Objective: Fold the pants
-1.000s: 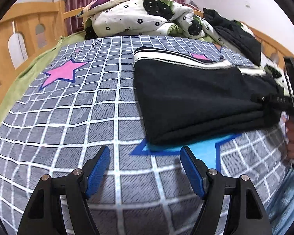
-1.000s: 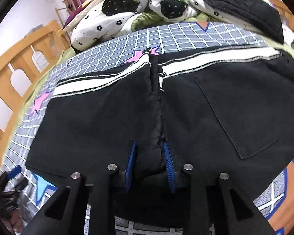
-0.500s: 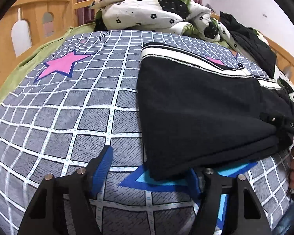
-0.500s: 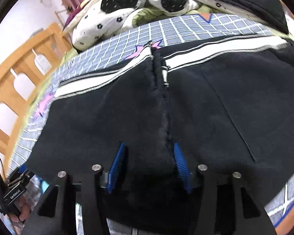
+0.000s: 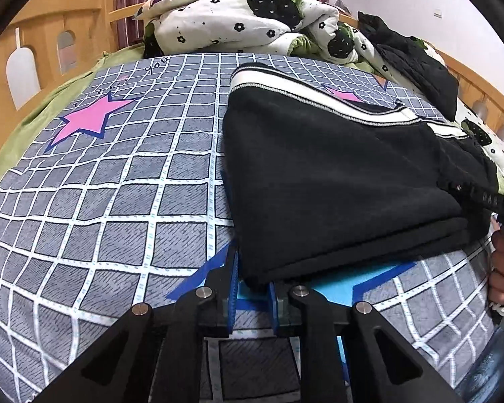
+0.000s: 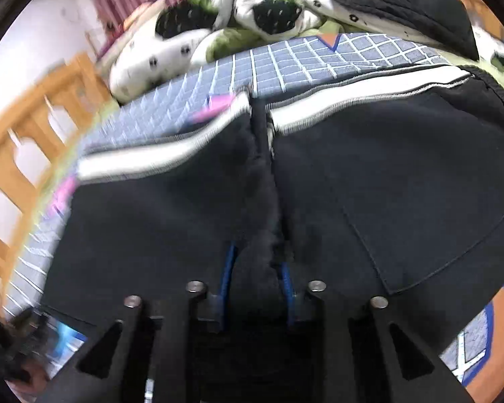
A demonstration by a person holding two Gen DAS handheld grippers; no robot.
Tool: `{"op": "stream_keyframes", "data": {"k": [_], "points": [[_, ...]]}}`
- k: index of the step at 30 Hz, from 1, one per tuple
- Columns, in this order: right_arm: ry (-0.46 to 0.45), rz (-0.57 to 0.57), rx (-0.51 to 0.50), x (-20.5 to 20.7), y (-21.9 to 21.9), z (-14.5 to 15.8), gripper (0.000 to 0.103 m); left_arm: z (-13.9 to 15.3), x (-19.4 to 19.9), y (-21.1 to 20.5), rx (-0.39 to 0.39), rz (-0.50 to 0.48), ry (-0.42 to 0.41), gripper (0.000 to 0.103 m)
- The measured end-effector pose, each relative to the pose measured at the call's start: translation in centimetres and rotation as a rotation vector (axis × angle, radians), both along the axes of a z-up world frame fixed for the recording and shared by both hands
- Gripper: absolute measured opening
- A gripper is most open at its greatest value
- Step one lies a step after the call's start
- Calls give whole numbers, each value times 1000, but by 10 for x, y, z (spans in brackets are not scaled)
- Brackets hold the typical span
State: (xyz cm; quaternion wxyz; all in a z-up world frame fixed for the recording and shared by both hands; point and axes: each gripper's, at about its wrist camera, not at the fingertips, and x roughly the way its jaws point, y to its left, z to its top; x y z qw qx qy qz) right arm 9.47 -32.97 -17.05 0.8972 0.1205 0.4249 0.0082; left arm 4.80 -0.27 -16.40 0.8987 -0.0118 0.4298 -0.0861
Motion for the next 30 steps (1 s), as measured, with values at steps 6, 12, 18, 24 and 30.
{"op": "stream_keyframes", "data": {"k": [6,12,18,24,30], "points": [[-97,12,-30,-42,0,38,39,29,-29,13,2,-65,-29,37],[-135,33,-105,-58,2,36,36,50,-15,4,-74,-46,-113,51],[-30,42,-225,-51,15,6,36,-8,20,-13,-80,-1,69,51],[9,32,-122,-57,-3,12,46,19,6,-7,-59,14,54,51],[-79,-39,-108,-83,-21,55,47,93,-30,9,26,40,-84,51]]}}
